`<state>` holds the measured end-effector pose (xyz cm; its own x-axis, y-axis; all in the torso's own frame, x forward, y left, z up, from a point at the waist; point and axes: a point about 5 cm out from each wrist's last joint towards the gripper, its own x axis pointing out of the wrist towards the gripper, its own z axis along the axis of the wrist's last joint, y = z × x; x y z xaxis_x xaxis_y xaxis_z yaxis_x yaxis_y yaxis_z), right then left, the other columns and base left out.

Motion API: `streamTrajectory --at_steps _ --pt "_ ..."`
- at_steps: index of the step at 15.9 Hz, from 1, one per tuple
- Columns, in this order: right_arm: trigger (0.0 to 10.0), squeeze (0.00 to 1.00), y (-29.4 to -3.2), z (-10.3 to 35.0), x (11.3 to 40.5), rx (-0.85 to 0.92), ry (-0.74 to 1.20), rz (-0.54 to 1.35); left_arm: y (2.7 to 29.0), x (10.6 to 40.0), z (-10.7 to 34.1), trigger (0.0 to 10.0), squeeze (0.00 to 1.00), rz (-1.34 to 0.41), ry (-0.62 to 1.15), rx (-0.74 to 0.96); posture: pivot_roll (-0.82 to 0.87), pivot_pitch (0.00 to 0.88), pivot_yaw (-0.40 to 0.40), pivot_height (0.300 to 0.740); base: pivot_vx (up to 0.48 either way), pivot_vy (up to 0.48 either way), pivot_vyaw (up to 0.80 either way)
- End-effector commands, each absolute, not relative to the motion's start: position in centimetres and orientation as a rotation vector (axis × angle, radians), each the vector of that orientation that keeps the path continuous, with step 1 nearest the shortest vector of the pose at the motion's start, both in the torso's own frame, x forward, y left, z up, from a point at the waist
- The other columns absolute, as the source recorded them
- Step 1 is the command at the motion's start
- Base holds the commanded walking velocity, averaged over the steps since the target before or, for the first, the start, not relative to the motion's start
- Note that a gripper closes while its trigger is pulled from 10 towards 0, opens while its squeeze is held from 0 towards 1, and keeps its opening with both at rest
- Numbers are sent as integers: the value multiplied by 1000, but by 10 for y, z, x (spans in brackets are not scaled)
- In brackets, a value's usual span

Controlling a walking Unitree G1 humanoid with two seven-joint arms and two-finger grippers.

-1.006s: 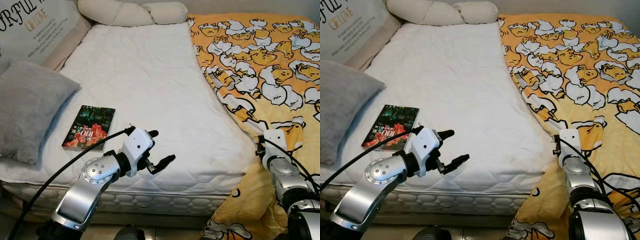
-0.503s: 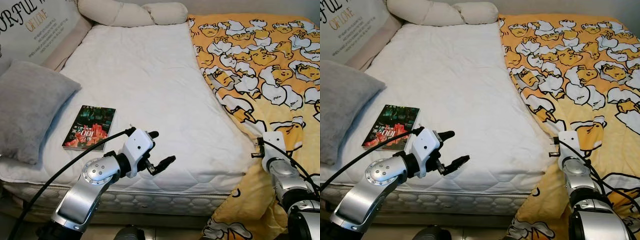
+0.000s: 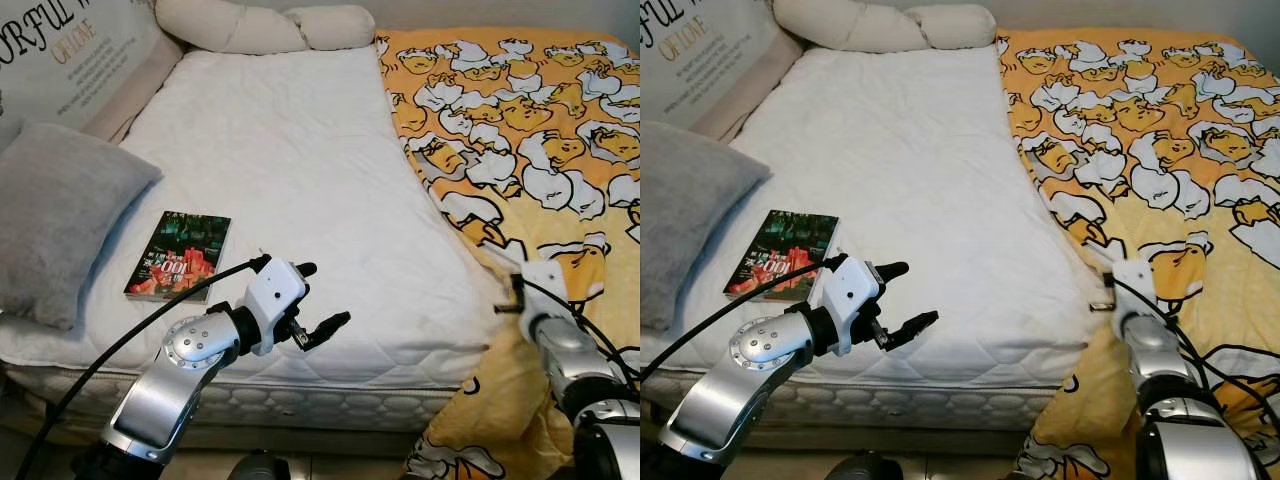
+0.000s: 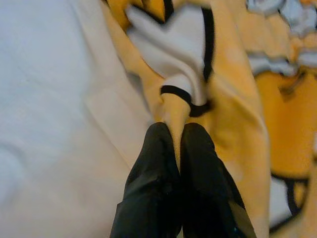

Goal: Clean up the room

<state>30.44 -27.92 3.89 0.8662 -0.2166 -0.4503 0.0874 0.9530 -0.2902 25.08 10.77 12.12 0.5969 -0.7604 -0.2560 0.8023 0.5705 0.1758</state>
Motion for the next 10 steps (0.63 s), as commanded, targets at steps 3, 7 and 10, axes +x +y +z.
streamTrajectory --at_steps 3,7,10 --pt "0 0 -263 52 312 -247 369 -41 112 247 125 10000 0 -916 153 302 62 9 35 740 0 0 0" --pt "0 0 -263 59 299 -216 338 74 115 242 124 10000 0 -911 161 305 56 11 38 740 0 0 0" --pt "0 0 -264 81 277 -86 295 186 113 235 124 10000 0 -924 167 309 47 13 43 740 0 0 0"
